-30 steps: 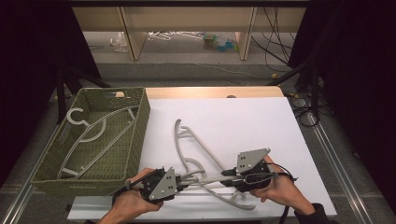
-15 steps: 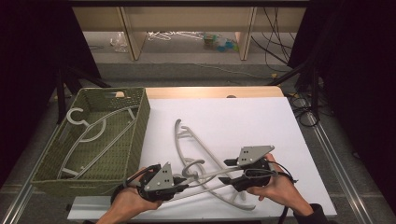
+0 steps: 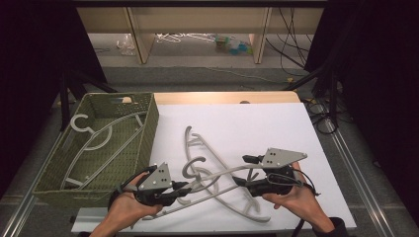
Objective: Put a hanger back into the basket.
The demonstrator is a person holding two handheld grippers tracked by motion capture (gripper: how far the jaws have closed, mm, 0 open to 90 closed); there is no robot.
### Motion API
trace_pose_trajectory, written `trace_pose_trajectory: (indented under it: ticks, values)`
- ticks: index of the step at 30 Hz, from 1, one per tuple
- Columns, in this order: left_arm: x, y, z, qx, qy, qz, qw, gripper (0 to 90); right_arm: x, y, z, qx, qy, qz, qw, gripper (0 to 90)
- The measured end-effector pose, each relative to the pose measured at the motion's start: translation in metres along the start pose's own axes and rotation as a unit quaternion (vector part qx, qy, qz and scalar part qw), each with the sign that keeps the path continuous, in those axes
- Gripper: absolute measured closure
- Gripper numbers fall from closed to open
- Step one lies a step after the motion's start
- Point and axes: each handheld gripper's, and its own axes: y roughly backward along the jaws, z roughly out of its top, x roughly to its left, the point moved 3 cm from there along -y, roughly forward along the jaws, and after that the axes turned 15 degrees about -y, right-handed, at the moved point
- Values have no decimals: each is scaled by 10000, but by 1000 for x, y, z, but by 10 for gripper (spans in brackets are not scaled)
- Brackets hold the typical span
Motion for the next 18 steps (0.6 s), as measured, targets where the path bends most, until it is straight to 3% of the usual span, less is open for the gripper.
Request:
trace_pose_trajectory:
  ticks: [4,8,14,15,18]
  values:
    - [3,5,0,59,-31,153,9999,791,0,3,0,-4,-27,-11,10000,284]
    - [11,16,5,-35,100,338,9994,791,2,2,-4,32,-76,-24,10000,267]
    - [23,38,13,-173,276,608,9976,791,5,5,-10,69,-160,-54,9998,265]
    - [24,42,15,-235,330,647,9971,791,4,4,-11,4,-86,-73,9999,265]
    - [31,58,21,-311,262,793,9960,791,4,2,-17,119,-122,-71,9998,264]
